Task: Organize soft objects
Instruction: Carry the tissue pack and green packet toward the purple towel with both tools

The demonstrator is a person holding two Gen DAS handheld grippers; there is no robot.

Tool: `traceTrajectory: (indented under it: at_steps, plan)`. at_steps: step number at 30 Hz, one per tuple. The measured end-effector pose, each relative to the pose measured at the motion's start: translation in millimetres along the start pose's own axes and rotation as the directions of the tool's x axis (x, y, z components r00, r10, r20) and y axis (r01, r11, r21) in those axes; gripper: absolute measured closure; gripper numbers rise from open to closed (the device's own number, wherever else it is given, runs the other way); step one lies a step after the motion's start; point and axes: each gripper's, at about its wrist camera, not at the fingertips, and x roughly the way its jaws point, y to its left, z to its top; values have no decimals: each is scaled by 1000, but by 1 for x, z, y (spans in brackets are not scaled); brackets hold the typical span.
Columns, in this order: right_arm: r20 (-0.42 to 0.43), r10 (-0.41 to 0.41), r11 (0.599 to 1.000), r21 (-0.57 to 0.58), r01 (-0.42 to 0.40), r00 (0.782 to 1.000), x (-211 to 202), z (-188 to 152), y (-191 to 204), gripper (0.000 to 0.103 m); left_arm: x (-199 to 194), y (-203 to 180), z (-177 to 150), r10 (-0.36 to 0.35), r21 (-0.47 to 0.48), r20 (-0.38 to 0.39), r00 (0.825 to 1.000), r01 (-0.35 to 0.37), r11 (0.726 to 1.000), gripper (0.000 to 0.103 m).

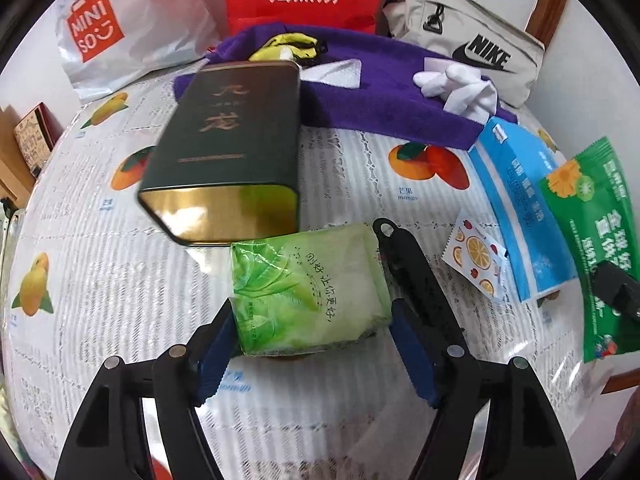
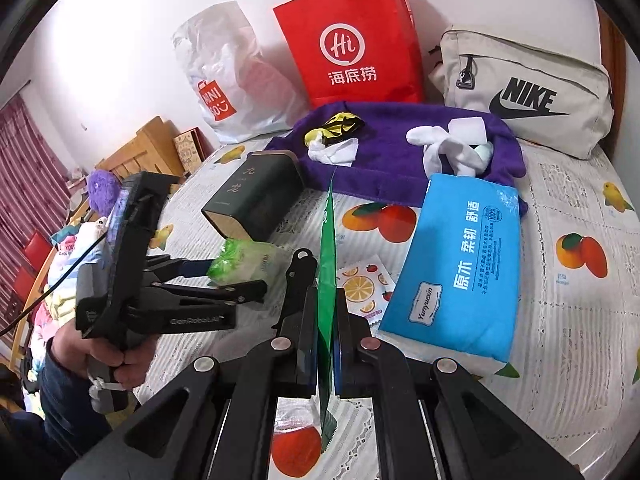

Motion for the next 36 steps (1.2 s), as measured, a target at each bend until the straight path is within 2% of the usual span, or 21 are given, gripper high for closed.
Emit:
traceTrajectory:
  at_steps: [9,15,20,26,36]
  plan:
    - [13,-34,999,15,34,999,-11,2,-3,98,-39,6,-5,-34,-17,72,997,36,999,30]
    - [42,-69,998,12,68,997,-19,9,-5,98,-62,1,1,-49,1,121,991,50,999,30]
    - [29,-79,997,-3,79,996,-20,16,-7,97,-75,-5,8,-51,25,137,989,48,999,30]
    - [18,-98,995,-32,98,995,-21,29,-6,98,-86,-5,17,-55,29,162,985,50,998,30]
    - [22,-79,997,-21,80,997,-18,51,-7,97,-93,4,43,-54,5,188,981,55,998,30]
